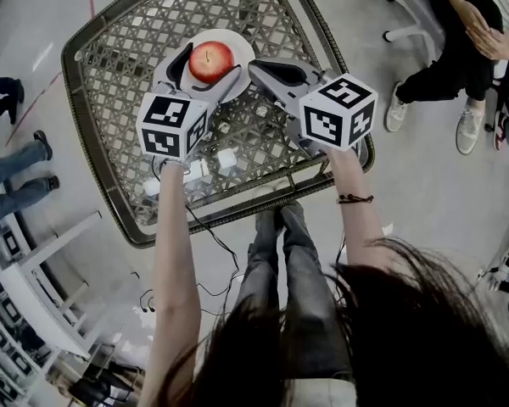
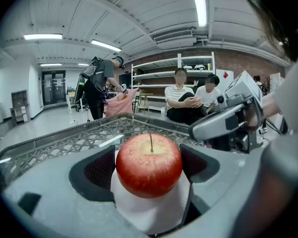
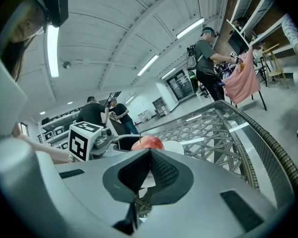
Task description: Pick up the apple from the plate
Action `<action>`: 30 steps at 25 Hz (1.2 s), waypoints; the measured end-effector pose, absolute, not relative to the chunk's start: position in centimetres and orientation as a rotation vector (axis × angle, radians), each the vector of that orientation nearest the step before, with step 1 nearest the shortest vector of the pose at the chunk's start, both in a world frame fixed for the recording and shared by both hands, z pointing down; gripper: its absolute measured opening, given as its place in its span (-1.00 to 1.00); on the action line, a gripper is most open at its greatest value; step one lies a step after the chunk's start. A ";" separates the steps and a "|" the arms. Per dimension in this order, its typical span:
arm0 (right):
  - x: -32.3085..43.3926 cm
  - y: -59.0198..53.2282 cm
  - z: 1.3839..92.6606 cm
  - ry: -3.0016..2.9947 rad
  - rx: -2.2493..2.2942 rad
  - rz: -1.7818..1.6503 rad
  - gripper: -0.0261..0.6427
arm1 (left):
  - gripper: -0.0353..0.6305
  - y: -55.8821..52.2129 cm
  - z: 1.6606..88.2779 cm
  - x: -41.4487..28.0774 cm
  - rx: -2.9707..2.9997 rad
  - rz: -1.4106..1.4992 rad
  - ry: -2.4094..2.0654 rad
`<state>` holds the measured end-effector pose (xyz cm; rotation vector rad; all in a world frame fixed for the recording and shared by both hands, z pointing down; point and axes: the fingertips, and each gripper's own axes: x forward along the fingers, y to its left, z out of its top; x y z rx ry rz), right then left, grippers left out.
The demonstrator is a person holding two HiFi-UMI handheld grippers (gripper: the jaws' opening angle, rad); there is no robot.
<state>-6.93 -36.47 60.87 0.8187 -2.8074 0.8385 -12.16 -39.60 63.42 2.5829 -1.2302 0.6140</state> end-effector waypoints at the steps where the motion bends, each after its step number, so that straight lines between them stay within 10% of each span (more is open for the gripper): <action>1: -6.8 -36.4 60.9 -2.809 0.824 0.841 -0.89 | 0.32 -39.6 63.4 -12.0 2.587 0.618 -1.224; 30: -6.9 -36.4 59.6 -2.823 0.825 0.843 -0.89 | 0.32 -39.2 61.2 -13.5 2.490 0.482 -1.301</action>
